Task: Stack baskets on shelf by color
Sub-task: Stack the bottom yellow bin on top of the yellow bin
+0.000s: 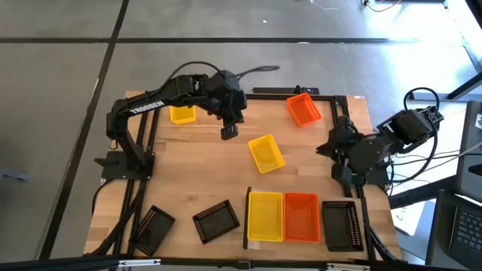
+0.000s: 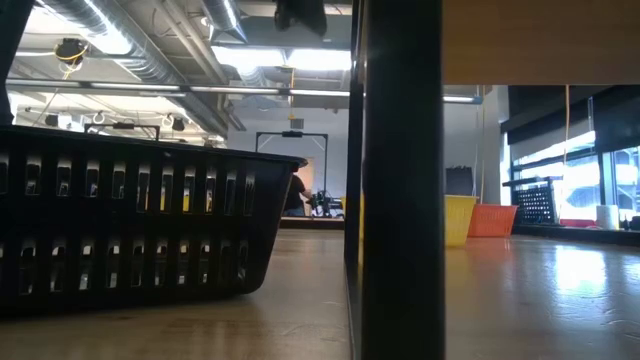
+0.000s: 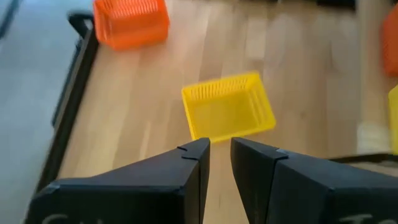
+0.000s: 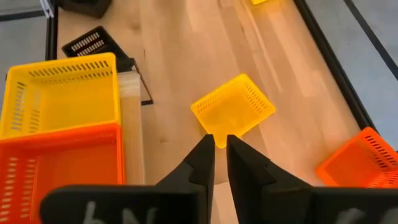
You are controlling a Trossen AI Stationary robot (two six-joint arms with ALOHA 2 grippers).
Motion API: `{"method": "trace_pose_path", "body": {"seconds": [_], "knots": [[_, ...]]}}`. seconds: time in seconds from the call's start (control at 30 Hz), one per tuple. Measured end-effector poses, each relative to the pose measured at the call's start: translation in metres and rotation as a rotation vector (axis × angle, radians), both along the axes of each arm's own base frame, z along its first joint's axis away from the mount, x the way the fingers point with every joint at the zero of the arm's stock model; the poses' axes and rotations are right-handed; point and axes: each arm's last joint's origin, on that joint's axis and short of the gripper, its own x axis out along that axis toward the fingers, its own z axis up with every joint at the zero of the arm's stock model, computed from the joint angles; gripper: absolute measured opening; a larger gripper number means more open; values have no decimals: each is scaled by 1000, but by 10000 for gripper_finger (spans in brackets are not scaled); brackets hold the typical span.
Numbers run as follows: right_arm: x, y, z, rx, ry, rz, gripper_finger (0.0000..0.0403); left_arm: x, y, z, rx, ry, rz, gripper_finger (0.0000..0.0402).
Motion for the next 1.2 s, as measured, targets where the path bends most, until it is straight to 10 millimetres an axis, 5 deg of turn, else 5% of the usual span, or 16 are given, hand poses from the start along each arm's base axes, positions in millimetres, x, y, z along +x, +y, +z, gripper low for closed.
{"method": "trace_pose_path", "body": {"seconds": [0.17,0.5,1.2], "knots": [[-7,-5,4,-5,-18,14,39,10,-3,-44,75,115,-124,57],[-17,-11,8,11,-47,14,39,30,-11,-113,320,84,-392,57],[-16,-11,8,-2,-49,32,39,37,-28,-199,498,68,-601,57]]}}
